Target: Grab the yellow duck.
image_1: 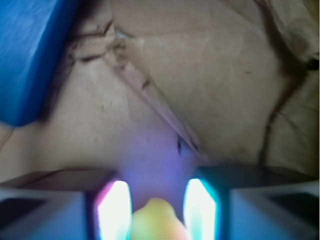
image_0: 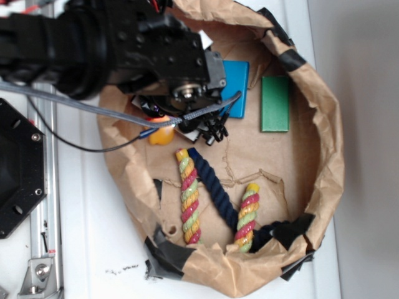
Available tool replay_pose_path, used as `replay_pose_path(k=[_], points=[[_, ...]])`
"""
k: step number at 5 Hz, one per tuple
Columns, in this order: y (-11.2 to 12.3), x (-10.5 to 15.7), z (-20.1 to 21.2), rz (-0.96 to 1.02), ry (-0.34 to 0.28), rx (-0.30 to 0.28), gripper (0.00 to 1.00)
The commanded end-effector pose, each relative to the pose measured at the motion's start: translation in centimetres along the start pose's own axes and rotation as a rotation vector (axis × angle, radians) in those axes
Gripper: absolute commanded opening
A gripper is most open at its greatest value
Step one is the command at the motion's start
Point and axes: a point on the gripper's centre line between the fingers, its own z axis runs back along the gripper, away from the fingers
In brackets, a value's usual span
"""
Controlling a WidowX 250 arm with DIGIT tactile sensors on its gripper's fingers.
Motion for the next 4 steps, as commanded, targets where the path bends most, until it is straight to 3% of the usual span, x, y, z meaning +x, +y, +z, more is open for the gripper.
replay_pose_path(k=[1, 3, 4], points=[[-3.8, 0.6, 11.7, -0.363, -0.247, -0.161, 0.0], [-4.7, 0.8, 12.4, -0.378, -0.209, -0.164, 0.0], [-3.2, 0.8, 10.1, -0.275, -0.19, -0.137, 1.0]])
